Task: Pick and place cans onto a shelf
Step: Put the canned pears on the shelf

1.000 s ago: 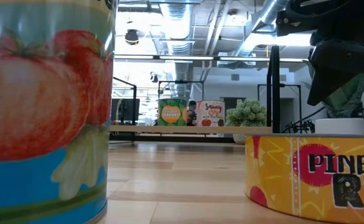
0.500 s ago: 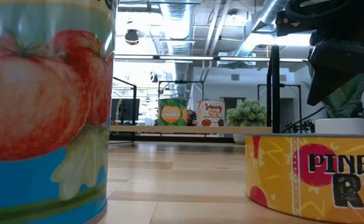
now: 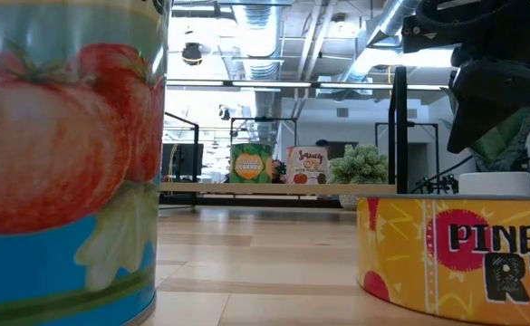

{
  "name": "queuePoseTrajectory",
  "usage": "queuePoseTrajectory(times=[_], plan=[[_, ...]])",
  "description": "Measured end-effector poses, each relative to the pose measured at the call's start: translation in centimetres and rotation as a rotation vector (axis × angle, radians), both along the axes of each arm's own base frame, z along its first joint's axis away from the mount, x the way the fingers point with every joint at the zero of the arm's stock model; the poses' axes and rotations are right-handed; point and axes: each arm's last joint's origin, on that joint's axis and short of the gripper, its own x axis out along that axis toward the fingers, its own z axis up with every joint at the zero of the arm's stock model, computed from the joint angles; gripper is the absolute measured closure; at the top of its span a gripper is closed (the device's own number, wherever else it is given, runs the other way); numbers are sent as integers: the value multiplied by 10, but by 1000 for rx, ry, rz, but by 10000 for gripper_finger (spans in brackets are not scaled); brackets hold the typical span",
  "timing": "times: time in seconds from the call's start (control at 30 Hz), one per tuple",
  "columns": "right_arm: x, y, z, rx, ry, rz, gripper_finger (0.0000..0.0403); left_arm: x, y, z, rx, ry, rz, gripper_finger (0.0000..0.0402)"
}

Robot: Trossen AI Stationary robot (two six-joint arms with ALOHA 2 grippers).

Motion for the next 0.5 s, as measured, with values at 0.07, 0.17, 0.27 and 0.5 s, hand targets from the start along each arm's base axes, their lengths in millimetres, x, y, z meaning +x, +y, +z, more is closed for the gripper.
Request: queuePoseTrajectory(times=[0.07,0.17,0.27,0.5], plan=[[0,0,0,0,0,0,342,4,5,8,30,-28,-12,401],[0,0,0,0,0,0,342,11,15,20,72,-75,-41,401],[0,0,0,0,0,0,342,17,28,30,119,-117,-84,401],[0,0,0,1,-1,0,342,36,79,51,176,-150,-134,401]])
